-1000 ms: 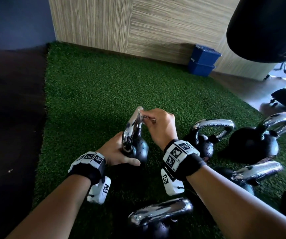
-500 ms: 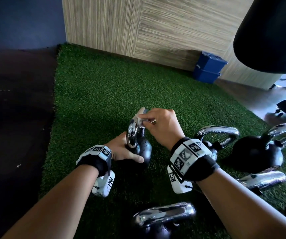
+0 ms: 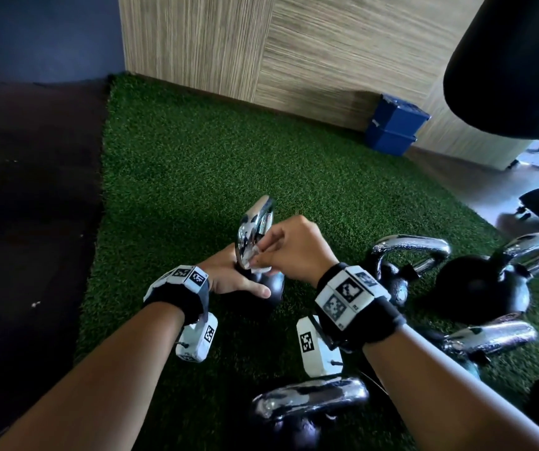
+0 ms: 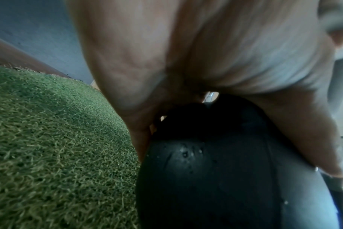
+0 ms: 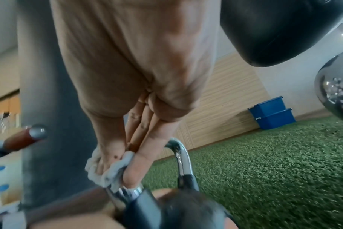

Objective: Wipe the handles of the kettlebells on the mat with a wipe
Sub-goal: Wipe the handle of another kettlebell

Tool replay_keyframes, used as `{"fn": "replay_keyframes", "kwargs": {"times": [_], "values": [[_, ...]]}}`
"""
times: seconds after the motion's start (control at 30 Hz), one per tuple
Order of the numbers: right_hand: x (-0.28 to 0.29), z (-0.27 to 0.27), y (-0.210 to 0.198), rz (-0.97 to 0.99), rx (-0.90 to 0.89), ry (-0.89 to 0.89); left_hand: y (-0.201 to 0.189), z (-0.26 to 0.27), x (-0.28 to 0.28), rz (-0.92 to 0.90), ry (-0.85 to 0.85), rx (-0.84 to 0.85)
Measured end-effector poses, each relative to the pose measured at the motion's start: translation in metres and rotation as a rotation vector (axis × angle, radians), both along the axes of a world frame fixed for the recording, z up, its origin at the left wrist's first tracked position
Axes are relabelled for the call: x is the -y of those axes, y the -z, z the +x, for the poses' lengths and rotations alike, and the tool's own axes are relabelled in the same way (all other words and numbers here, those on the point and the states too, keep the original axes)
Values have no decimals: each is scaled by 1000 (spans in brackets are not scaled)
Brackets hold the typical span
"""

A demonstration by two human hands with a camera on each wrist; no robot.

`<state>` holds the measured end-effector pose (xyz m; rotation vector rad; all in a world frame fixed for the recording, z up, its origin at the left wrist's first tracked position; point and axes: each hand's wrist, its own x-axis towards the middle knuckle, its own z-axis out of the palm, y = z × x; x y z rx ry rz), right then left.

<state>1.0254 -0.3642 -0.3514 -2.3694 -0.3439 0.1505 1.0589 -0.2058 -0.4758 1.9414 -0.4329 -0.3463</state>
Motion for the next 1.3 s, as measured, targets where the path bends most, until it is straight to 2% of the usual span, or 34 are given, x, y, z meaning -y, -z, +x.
{"fn": "replay_keyframes", "kwargs": {"times": [0.07, 0.27, 0.47, 0.63, 0.8, 0.93, 1.03, 1.2, 1.3], "values": [[-1, -2, 9, -112, 35, -33, 0, -1, 0, 3, -16, 0], [2, 8, 14, -191, 82, -120, 2, -4, -3, 36, 5, 40], [4, 19, 17, -290, -110, -239, 2, -11, 1, 12, 44, 117], [19, 15, 23, -10, -280, -282, -3, -19, 4, 72, 66, 153], [18, 17, 23, -17, -315, -319, 0, -18, 4, 56, 63, 186], [24, 12, 28, 313, -508, -278, 10, -16, 2, 33, 49, 140], [27, 8, 30, 489, -654, -269, 18, -18, 1, 51, 8, 109], [29, 9, 37, 772, -732, -164, 23, -18, 2, 61, -7, 156], [31, 10, 42, 877, -766, -136, 22, -16, 3, 69, -6, 196]]}}
